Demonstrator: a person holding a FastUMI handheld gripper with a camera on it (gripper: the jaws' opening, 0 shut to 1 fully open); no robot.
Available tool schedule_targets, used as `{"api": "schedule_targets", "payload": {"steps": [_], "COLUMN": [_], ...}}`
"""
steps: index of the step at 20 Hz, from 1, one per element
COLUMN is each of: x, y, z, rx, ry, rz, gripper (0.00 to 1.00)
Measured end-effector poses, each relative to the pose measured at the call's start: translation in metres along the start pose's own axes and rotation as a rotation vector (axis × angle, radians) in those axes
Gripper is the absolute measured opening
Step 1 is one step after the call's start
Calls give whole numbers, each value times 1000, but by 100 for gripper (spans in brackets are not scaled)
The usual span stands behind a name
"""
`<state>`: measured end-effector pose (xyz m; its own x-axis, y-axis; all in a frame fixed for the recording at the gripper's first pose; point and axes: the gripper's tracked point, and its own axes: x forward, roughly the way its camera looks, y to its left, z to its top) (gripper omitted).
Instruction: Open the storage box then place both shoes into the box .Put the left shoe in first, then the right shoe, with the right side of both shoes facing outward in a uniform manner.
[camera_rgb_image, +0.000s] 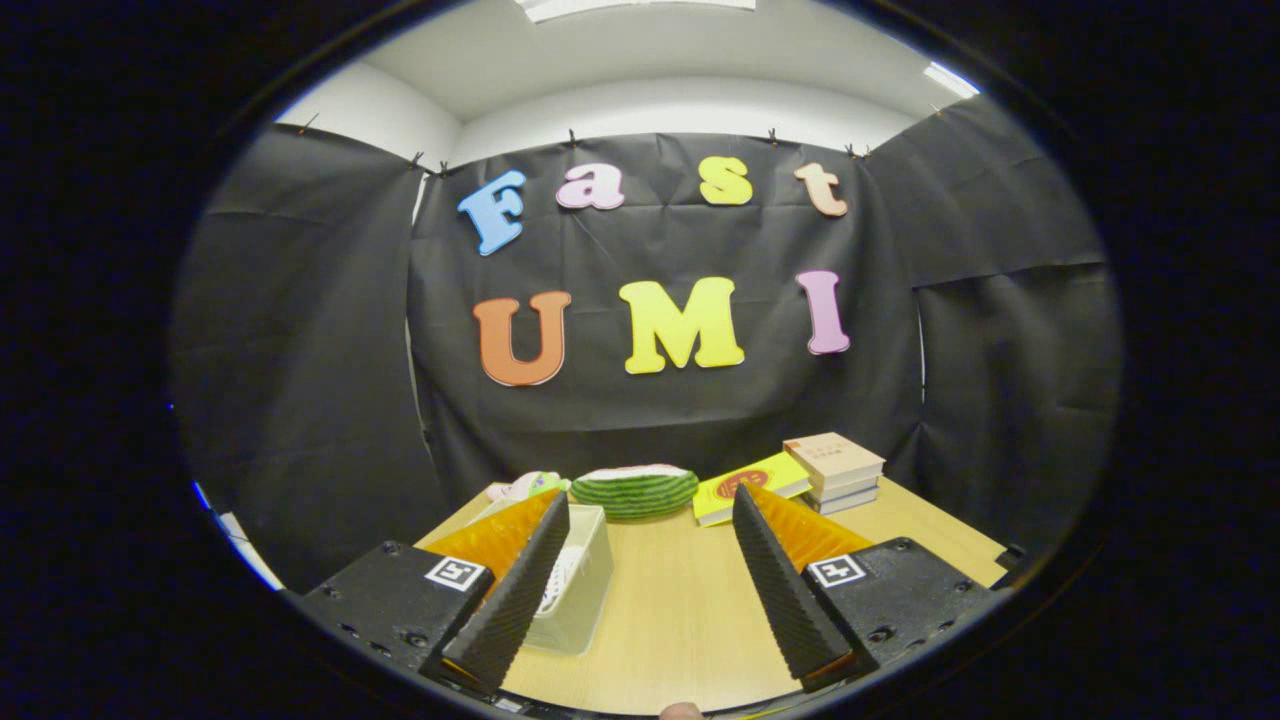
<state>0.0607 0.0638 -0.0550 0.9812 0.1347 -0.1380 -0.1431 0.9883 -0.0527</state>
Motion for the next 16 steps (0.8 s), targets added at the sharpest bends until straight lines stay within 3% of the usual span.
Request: {"api": "schedule_targets", "payload": {"steps": [9,16], "x": [-71,-93], "y": [-66,-84], "z": [51,51], "rx": [-8,-48], "ry": [-101,-99], "rz": [-10,-6], "gripper": [100,100]}}
